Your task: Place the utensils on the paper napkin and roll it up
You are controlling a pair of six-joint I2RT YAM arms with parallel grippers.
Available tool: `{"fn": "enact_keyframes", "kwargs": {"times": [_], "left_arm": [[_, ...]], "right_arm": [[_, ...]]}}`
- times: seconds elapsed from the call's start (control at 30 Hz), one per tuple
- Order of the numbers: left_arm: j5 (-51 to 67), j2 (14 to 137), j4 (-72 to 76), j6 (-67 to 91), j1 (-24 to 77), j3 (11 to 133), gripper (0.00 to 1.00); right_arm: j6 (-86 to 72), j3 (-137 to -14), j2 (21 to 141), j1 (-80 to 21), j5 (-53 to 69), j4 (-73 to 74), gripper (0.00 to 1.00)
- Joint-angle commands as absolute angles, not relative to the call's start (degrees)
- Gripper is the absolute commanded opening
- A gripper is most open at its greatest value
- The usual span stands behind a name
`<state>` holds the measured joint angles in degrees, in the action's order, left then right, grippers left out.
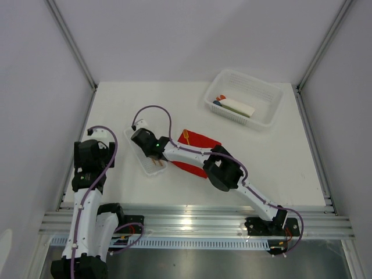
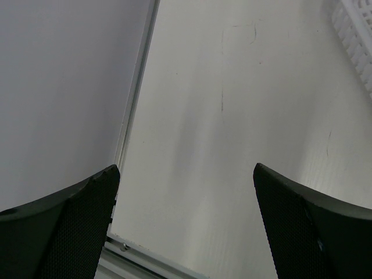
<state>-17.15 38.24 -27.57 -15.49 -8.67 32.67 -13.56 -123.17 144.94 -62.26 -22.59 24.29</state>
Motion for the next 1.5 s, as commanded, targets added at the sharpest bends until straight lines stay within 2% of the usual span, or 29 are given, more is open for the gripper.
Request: {"fn": "enact_keyframes", "kwargs": {"times": [0.0, 0.43, 0.6, 0.8, 0.93, 1.47], "left_arm": [[-16.00, 38.23, -27.51, -14.59, -9.14, 32.96, 0.99], [-15.82, 38.23, -27.33, -14.68, -9.05, 32.87, 0.99], [-15.73, 37.97, -27.25, -14.77, -9.14, 32.87, 1.00], [-15.73, 37.53, -27.25, -14.68, -9.14, 32.78, 0.99], [-15.64, 37.44, -27.25, -14.77, -9.14, 32.87, 1.00], [-15.38, 37.79, -27.42, -14.77, -9.05, 33.05, 0.99]], "right_arm": [[-15.12, -123.31, 144.49, -62.49, -19.68, 27.85, 0.24], [-15.64, -123.58, 147.48, -64.16, -22.84, 32.17, 0.22], [-15.38, -123.31, 147.66, -64.42, -23.29, 32.25, 0.12], [-15.91, -123.22, 147.48, -64.60, -23.73, 32.61, 0.08], [-16.08, -122.96, 146.34, -64.86, -23.91, 32.08, 0.00], [-15.38, -118.74, 136.85, -65.57, -26.63, 22.94, 0.00]]}}
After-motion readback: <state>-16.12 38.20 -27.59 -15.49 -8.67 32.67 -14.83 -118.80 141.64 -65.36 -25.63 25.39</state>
